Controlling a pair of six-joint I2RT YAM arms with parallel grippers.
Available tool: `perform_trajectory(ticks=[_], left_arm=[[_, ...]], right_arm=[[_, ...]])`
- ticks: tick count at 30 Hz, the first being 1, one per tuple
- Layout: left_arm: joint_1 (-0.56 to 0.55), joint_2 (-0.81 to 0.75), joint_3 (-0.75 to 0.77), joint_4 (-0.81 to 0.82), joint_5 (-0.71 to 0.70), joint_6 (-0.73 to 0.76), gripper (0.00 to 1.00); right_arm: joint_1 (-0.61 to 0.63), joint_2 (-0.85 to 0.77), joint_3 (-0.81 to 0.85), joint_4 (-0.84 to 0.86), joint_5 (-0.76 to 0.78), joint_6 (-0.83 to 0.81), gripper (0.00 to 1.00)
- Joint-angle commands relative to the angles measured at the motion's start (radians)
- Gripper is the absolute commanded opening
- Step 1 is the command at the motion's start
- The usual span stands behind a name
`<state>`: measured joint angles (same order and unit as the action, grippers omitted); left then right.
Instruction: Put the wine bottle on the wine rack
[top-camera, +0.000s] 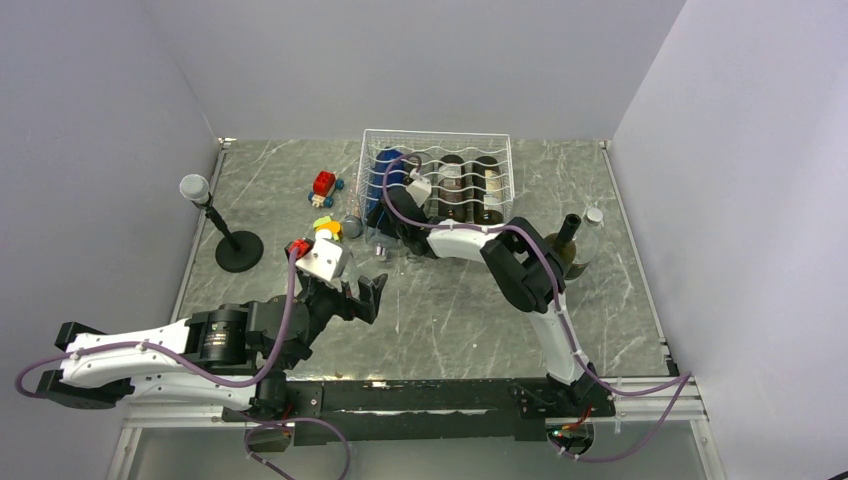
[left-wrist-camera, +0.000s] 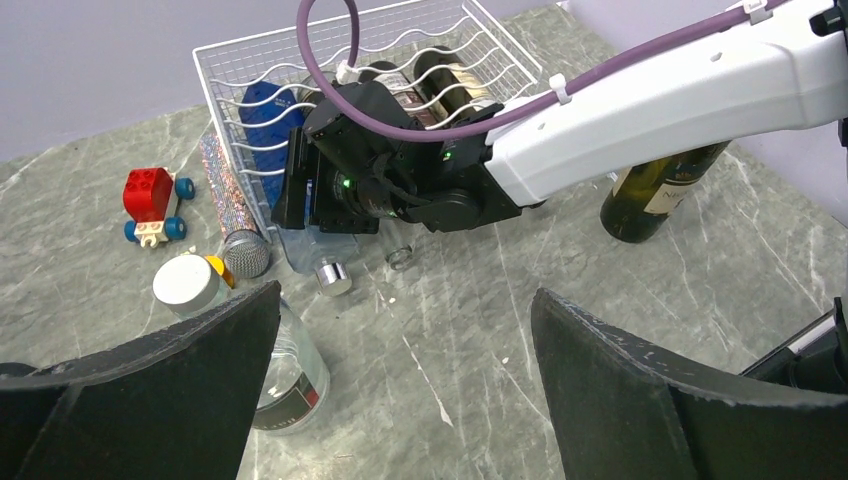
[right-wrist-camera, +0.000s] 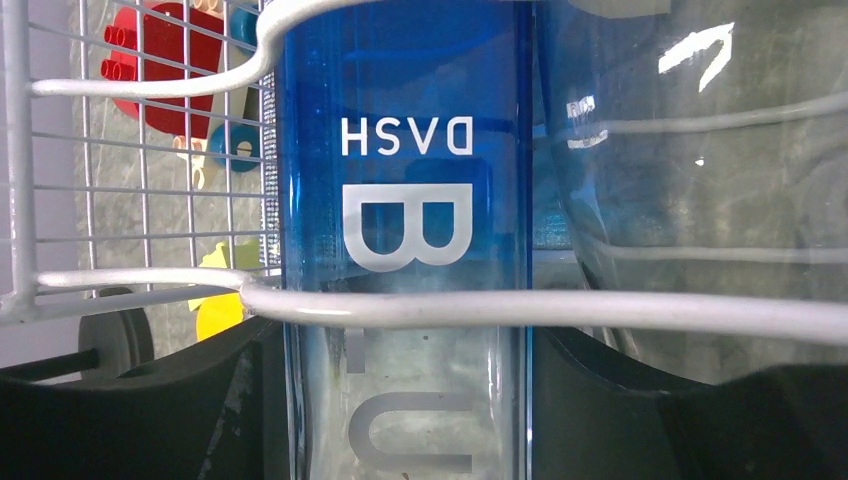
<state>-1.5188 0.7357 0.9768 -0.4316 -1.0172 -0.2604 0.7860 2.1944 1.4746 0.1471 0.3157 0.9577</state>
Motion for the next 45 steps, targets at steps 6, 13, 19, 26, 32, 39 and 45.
perform_trajectory(ticks=[6, 13, 19, 26, 32, 39, 45], left_arm=[[-0.004, 0.004, 0.03, 0.012, -0.021, -0.015, 0.99], [-0.004, -0.008, 0.023, 0.014, -0.024, -0.017, 0.99], [-0.003, -0.012, 0.028, 0.012, -0.035, -0.006, 0.99], [-0.003, -0.018, 0.033, 0.008, -0.036, 0.002, 0.99], [-0.004, -0.013, 0.034, 0.027, -0.012, 0.026, 0.99], [-0.004, -0.005, 0.034, 0.042, -0.03, -0.016, 0.99], [-0.004, -0.046, -0.028, 0.146, 0.021, -0.009, 0.99]], right_arm=[[-0.062, -0.028, 0.042, 0.168, -0.049, 0.007, 0.59], [-0.061, -0.083, 0.011, 0.109, -0.051, 0.001, 0.8], [-0.06, -0.149, 0.013, 0.0, -0.002, -0.033, 0.99], [-0.046, -0.234, 0.036, -0.129, 0.054, -0.108, 1.0], [-0.041, -0.373, 0.014, -0.239, 0.086, -0.206, 1.0], [-0.034, -0.609, -0.032, -0.409, 0.092, -0.436, 1.0], [-0.036, -0.81, -0.078, -0.571, -0.049, -0.685, 1.0]])
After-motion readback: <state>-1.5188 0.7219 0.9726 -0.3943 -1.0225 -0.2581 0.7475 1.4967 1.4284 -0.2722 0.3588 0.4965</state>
